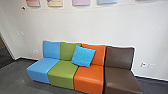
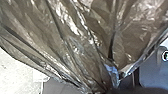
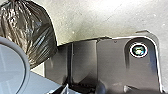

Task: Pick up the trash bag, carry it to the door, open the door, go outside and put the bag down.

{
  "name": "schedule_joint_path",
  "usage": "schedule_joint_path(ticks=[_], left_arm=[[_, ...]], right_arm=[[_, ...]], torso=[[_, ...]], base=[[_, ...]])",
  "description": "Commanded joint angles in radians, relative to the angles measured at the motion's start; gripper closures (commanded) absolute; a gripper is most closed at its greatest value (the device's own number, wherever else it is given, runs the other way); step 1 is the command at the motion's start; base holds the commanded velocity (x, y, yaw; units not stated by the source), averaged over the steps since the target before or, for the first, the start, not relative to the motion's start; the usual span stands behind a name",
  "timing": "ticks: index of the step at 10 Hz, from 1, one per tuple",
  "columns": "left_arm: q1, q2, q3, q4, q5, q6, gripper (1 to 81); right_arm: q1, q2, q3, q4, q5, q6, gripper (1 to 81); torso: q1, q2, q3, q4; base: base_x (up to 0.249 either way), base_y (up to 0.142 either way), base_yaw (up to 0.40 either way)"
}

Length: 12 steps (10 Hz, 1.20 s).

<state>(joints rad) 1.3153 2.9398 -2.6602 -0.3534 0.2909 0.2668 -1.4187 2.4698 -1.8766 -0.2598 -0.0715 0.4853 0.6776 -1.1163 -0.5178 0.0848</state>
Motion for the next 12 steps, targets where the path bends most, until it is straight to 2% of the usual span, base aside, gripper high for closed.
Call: schedule_joint_path(ticks=[1, 7, 8, 9, 11, 12], left_arm=[[-0.032, 0.018, -0.014, 0.048, 0.045, 0.015, 81.1], [-0.015, 0.07, -0.063, 0.06, 0.044, 0.025, 81.1], [-0.011, 0.075, -0.063, 0.063, 0.044, 0.029, 81.1], [-0.005, 0.075, -0.063, 0.063, 0.044, 0.034, 81.1], [-0.001, 0.081, -0.075, 0.065, 0.045, 0.035, 81.1], [0.002, 0.091, -0.087, 0.067, 0.045, 0.035, 81.1]], right_arm=[[0.007, 0.053, -0.079, -0.022, -0.044, -0.004, 1.0], [-0.042, 0.175, -0.249, -0.067, -0.03, -0.007, 1.0], [-0.047, 0.195, -0.277, -0.075, -0.03, -0.007, 1.0], [-0.05, 0.226, -0.316, -0.076, -0.03, -0.007, 1.0], [-0.056, 0.277, -0.372, -0.087, -0.031, -0.007, 1.0], [-0.062, 0.299, -0.396, -0.09, -0.031, -0.007, 1.0]], torso=[[-0.061, 0.095, 0.0, 0.0], [-0.202, 0.311, 0.001, 0.0], [-0.224, 0.345, 0.036, 0.0], [-0.247, 0.381, 0.094, 0.0], [-0.281, 0.434, 0.135, 0.0], [-0.304, 0.469, 0.17, 0.0]], base=[[0.0, 0.0, 0.0], [0.0, 0.0, 0.0], [0.0, 0.0, 0.0], [0.0, 0.0, 0.0], [0.0, 0.0, 0.0], [0.0, 0.0, 0.0]])
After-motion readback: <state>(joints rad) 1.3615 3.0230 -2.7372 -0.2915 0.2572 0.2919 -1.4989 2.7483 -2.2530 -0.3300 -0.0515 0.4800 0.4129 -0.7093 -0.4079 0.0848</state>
